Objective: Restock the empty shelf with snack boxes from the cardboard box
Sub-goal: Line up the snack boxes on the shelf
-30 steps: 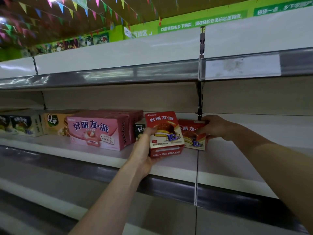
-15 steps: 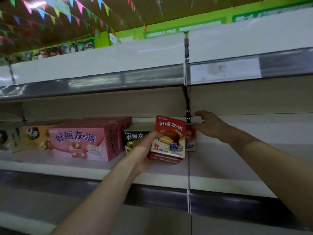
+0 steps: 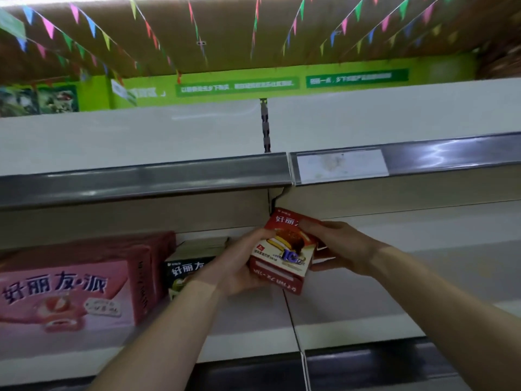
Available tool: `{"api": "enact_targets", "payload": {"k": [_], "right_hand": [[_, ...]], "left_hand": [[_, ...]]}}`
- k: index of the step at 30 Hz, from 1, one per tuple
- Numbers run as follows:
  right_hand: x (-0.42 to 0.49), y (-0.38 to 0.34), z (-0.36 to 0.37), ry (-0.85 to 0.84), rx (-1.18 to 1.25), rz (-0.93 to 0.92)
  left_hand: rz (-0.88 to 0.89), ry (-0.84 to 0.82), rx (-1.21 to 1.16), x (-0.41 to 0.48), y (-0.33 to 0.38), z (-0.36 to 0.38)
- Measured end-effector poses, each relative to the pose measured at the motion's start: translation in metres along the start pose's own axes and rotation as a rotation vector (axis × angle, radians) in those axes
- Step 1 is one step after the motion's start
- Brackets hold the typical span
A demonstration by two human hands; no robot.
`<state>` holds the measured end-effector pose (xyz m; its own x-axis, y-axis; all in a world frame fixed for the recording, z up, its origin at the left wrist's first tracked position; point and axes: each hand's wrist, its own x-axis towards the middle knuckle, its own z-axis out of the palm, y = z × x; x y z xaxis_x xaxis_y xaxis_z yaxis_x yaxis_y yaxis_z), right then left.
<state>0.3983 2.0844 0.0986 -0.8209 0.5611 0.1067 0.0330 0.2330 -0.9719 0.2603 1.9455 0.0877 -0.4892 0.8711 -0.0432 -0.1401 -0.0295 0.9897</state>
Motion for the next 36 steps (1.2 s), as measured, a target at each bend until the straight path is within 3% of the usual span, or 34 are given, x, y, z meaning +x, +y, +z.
{"api": "enact_targets", "payload": {"k": [6,13,36], "right_hand": [[-0.007,0.006,-0.011,0.066,0.052,0.037],[-0.013,0.008,-0.028,0.111,0.085,0.072],[-0.028,0.021,-0.056,0.043,0.021,0.12]], "left_hand": [[-0.07,-0.05,0.06,0.008,-0.002,0.001],[-0.027,0.059,0.071,0.02,0.003,0.021],[0.051,0.104,0.062,0.038,0.012,0.053]]}}
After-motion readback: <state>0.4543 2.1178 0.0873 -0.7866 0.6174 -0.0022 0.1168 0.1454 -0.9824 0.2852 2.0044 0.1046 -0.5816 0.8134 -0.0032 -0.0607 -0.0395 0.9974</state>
